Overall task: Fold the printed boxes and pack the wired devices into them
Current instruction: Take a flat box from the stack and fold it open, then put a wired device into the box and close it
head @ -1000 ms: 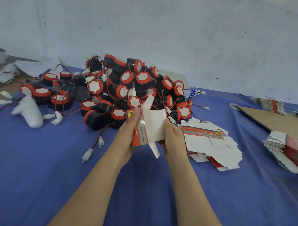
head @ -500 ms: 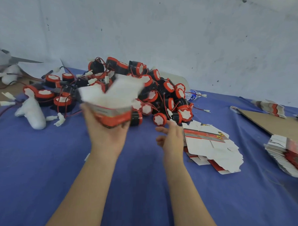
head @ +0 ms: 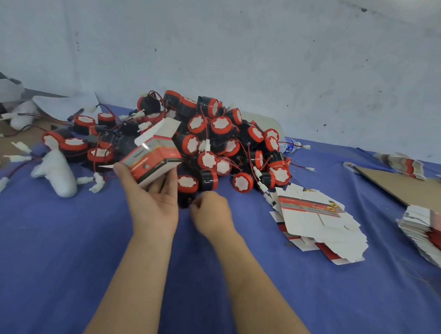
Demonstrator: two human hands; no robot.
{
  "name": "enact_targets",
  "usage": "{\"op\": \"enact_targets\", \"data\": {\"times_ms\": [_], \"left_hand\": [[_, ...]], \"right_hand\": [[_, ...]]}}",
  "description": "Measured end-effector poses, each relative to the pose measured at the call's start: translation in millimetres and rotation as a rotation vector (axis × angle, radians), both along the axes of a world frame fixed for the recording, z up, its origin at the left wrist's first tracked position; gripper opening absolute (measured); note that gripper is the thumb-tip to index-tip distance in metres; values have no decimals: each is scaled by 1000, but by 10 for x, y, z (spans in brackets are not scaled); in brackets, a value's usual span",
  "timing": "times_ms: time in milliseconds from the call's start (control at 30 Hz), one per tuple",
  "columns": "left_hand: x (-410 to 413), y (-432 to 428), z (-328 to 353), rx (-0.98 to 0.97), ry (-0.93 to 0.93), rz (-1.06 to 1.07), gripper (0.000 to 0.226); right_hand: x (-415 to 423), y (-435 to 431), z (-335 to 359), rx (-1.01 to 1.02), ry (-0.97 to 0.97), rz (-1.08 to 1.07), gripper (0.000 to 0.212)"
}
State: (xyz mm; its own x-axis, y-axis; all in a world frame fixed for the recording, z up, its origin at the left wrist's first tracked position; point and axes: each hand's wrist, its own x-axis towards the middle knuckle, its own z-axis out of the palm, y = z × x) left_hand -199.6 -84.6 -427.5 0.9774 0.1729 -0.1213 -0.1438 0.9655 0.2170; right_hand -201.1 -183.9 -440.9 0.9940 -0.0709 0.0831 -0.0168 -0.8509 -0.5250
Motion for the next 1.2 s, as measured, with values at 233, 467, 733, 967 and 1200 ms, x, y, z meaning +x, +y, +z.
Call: {"op": "enact_targets", "data": {"times_ms": [233,467,733,967,1200], "left_hand": [[-40,-256,-67,403,-31,-163,44],[-10,-346,-189,770,-3,-34,52],[23,-423,-389,1422,-38,-73,50],[-5,-411,-446,2034,-274,-269,47],[-22,-392,-405,2056,-257,-280,36]], "right_hand": [[-246,-928,222,-226,205,-74,42],[-233,-515,-55,-191,14,-23,60],[-272,-956,293,196,-611,-519,75],[-276,-843,399,-169,-268,13,68],[-259,-778,210,-125,-105,23,63]]}}
